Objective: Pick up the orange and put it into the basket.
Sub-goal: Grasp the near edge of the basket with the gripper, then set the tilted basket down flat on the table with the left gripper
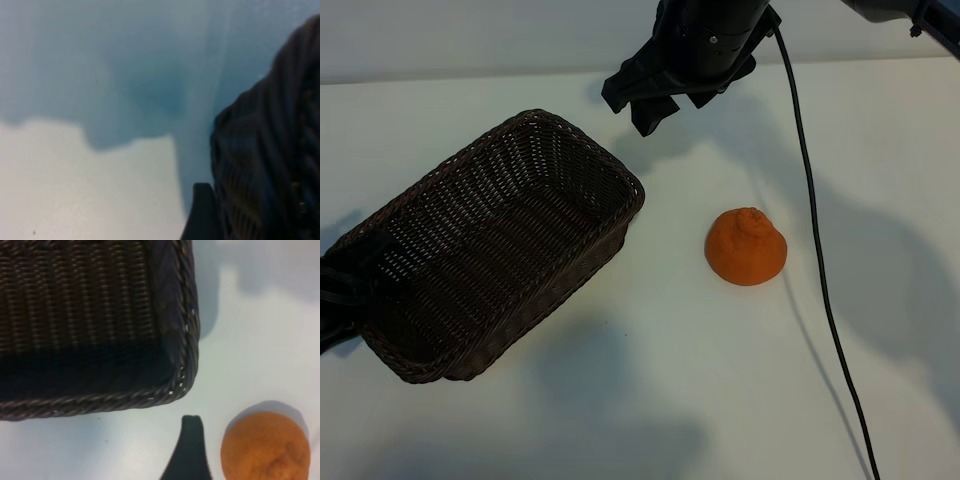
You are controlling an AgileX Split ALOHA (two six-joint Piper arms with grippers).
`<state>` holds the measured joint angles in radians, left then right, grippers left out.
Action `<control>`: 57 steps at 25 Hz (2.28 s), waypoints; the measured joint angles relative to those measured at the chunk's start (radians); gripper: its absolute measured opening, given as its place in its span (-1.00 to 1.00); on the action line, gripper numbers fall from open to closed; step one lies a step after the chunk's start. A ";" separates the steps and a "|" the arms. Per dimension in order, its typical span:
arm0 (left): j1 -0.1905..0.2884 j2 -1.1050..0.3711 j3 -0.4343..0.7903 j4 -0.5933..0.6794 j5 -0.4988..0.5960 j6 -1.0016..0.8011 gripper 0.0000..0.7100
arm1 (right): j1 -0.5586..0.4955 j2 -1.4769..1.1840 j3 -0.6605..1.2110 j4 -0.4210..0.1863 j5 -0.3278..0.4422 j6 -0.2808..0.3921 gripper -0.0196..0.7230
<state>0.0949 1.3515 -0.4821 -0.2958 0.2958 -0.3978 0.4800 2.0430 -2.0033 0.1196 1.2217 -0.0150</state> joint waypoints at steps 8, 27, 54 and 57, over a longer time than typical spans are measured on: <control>0.000 0.049 0.000 0.000 0.002 0.017 0.63 | 0.000 0.000 0.000 0.006 -0.001 0.000 0.65; 0.000 0.101 0.000 -0.023 -0.032 0.066 -0.56 | 0.000 0.000 0.000 0.008 -0.001 0.000 0.65; 0.234 0.041 -0.043 -0.419 0.258 0.853 -0.56 | 0.000 0.000 0.000 0.008 -0.001 0.000 0.65; 0.244 0.041 -0.079 -0.415 0.297 0.884 -0.56 | 0.000 0.000 0.000 0.008 -0.001 0.000 0.65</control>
<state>0.3386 1.3924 -0.5614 -0.7106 0.5925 0.4861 0.4800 2.0430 -2.0033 0.1271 1.2207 -0.0150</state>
